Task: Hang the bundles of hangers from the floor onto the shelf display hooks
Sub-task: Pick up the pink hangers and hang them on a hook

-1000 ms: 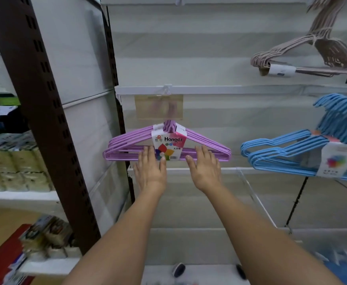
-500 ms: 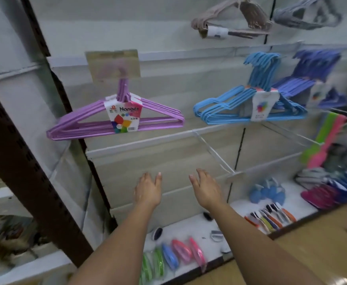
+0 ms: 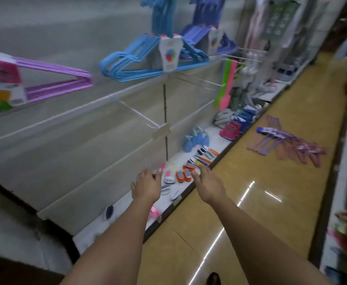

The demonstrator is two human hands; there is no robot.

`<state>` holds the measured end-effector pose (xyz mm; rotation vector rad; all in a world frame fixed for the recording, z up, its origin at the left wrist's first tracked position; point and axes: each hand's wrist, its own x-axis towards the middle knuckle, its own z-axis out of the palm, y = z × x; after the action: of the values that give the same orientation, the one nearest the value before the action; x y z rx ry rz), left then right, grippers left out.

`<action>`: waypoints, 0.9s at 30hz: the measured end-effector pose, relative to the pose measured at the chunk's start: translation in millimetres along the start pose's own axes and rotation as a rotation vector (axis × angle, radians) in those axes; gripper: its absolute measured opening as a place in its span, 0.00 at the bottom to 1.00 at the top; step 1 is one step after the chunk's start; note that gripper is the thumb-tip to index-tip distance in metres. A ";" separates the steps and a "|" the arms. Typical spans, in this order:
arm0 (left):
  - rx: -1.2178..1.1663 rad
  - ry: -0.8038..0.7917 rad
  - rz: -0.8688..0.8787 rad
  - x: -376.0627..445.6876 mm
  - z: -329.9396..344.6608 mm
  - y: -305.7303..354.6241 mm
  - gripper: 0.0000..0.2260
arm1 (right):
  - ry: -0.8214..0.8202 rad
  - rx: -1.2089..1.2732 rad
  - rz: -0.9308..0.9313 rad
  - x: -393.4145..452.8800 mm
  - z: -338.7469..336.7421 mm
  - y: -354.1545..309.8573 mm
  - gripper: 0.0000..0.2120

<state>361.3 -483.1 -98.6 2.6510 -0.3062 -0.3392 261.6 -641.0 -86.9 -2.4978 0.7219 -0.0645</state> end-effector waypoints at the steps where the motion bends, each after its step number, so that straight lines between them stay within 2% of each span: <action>1: 0.010 -0.022 0.028 1.5 8.8 13.0 0.27 | 0.019 0.009 0.029 -0.8 -5.9 13.2 0.24; 13: 0.057 -0.201 0.367 26.9 124.8 219.6 0.26 | 0.135 0.061 0.384 21.4 -100.2 198.1 0.28; 22: 0.084 -0.340 0.490 34.2 205.7 342.2 0.28 | 0.163 0.114 0.537 43.1 -155.9 316.5 0.28; 27: 0.109 -0.374 0.546 46.3 237.9 394.3 0.28 | 0.179 0.165 0.602 62.4 -174.2 356.6 0.28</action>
<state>274.7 -936.4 -133.8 2.4590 -1.1633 -0.6425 110.3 -1011.3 -124.8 -2.0441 1.4481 -0.1238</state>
